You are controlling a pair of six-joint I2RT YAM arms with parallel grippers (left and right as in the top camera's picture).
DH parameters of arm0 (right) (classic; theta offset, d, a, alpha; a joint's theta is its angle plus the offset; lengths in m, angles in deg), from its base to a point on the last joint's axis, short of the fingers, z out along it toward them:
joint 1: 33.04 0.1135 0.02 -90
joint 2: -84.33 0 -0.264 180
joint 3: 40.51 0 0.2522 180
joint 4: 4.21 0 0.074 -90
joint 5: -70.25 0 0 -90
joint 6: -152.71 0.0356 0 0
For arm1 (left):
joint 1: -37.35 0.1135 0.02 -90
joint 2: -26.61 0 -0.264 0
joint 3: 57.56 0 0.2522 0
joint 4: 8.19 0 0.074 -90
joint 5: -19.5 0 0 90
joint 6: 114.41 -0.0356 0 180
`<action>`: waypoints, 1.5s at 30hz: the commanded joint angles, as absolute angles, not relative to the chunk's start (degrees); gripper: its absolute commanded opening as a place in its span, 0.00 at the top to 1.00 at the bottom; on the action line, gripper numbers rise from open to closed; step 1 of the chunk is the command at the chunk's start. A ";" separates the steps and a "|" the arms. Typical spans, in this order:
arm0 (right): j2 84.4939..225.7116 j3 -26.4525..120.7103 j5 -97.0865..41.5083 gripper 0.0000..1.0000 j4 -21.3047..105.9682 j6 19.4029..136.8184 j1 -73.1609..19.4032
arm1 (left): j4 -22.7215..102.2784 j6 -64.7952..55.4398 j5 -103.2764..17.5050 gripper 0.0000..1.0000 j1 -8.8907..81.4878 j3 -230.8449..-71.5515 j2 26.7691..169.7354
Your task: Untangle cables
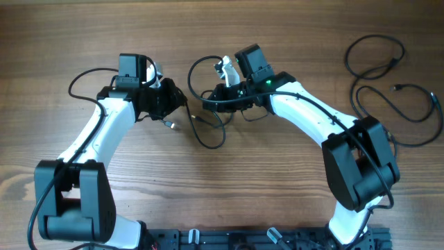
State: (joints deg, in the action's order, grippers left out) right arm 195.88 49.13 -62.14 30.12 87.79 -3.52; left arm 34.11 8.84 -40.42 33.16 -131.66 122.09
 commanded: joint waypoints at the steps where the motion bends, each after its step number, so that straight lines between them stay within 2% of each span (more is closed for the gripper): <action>1: 196.31 49.28 -65.33 0.93 29.23 85.19 -3.50 | 34.17 7.99 -36.83 0.96 32.68 -132.31 122.74; 5: 196.31 49.28 -69.33 0.96 28.14 83.57 -3.39 | 34.15 8.34 -30.60 0.96 32.57 -132.31 122.74; 9: 196.31 49.28 -72.80 0.95 27.13 81.76 -3.39 | 34.13 9.47 -29.55 0.96 32.57 -132.31 122.74; 12: 196.31 49.28 -72.78 0.87 27.15 81.76 -3.37 | 34.15 9.47 -27.45 0.96 32.57 -132.31 122.74; 16: 196.31 49.28 -72.78 0.85 27.17 81.76 -3.39 | 34.11 9.50 -24.68 0.96 32.59 -132.31 122.74; 22: 196.31 49.28 -72.78 0.85 27.31 81.78 -3.33 | 33.43 12.51 -24.42 0.96 32.59 -132.31 122.74; 25: 196.31 49.28 -72.39 0.78 27.37 81.70 -3.33 | 32.97 12.51 -24.46 0.96 32.59 -132.31 122.74; 32: 196.31 49.28 -69.55 0.77 29.14 80.71 -3.31 | 32.97 12.47 -24.72 0.96 32.64 -132.31 122.74; 37: 196.34 49.28 -71.93 0.71 30.15 80.65 -3.31 | 31.70 12.53 -24.70 0.96 32.64 -132.31 122.74; 45: 196.36 49.28 -72.78 0.73 30.15 79.36 -2.45 | 30.46 14.04 -24.70 0.96 32.64 -132.31 122.74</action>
State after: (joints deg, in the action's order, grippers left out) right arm 195.88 49.13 -71.19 30.10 81.61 -3.22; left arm 30.81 13.10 -26.03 32.90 -131.66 122.11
